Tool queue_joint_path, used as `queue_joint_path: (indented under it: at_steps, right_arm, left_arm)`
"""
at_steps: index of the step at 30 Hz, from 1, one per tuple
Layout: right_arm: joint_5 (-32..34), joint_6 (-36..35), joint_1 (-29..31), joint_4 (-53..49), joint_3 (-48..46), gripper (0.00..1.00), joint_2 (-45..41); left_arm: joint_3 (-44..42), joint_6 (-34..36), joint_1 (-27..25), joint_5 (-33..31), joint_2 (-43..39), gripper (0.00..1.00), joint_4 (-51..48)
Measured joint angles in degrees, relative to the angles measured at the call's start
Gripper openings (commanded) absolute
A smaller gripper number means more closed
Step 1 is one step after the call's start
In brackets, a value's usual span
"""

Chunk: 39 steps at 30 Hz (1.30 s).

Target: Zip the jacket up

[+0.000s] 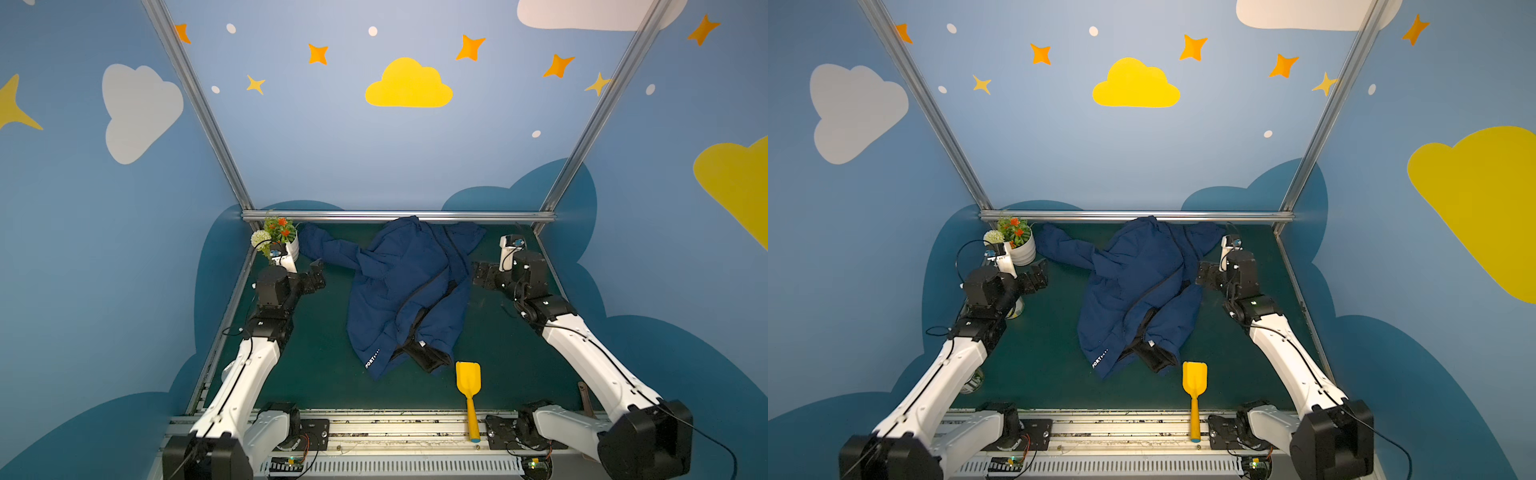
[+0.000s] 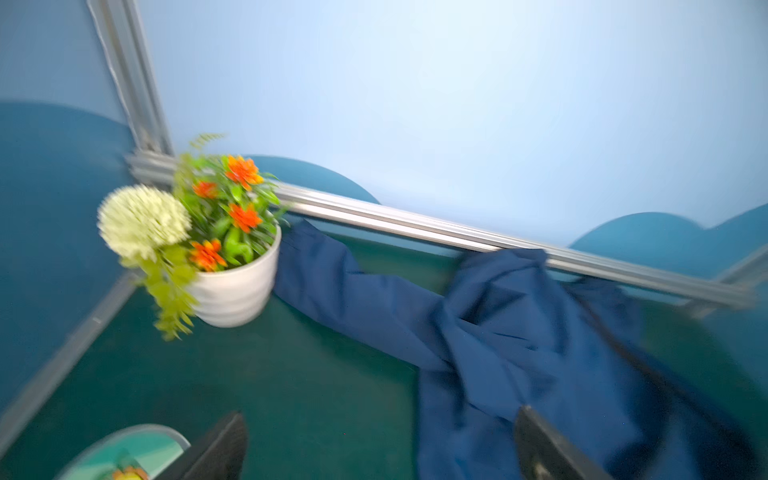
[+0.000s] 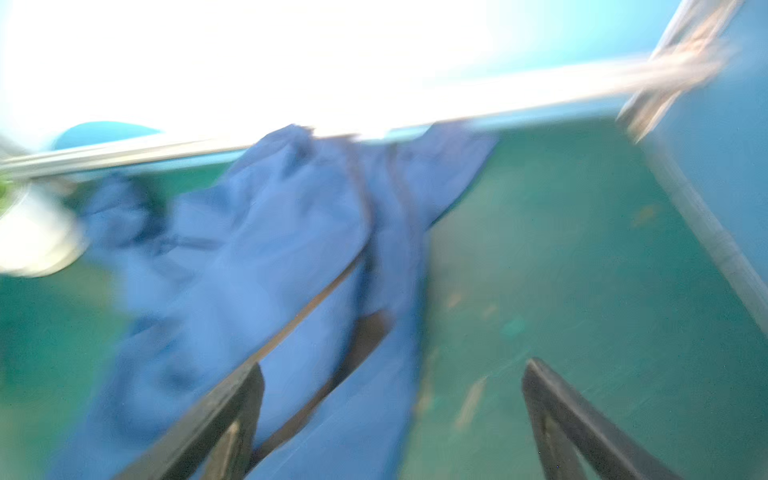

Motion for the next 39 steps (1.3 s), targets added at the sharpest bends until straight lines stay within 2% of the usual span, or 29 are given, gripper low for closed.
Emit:
queue_joint_path:
  at_steps: [5,8,11,16,24,31,35,37,39]
  right_arm:
    - [-2.89,10.43,14.62,-16.17,5.90,0.80,6.38]
    - [-5.01,14.14,22.93,-20.61,9.73,0.72,12.33]
    - [-7.10,16.68,28.85,-23.02,14.05,0.62,18.80]
    - [-8.79,18.82,34.45,-24.65,20.68,0.52,28.57]
    - [-7.63,19.34,36.24,-28.94,27.56,0.35,35.63]
    - [-6.56,19.10,35.47,-31.12,28.59,0.15,35.87]
    - [-7.43,19.02,34.62,-31.34,28.59,0.09,36.04]
    - [-8.81,18.99,33.97,-30.67,28.41,0.00,36.02]
    - [-10.29,19.06,33.31,-29.40,27.63,0.00,35.91]
  left_arm:
    - [-7.65,-11.69,-5.38,5.44,-5.01,0.99,-8.87]
    - [-11.65,-16.74,-7.37,7.45,-7.34,0.99,-12.70]
    - [-14.73,-21.62,-8.13,9.42,-9.60,0.99,-13.84]
    - [-18.86,-27.41,-9.29,12.02,-12.74,0.99,-14.32]
    - [-21.14,-31.69,-10.03,14.69,-16.92,0.99,-14.99]
    - [-21.14,-32.04,-10.64,15.96,-17.90,0.99,-14.84]
    - [-21.11,-32.35,-10.99,16.79,-17.88,0.99,-14.88]
    - [-20.90,-32.79,-11.58,17.18,-17.73,0.99,-14.95]
    - [-20.06,-33.05,-12.83,17.20,-17.38,0.99,-15.37]
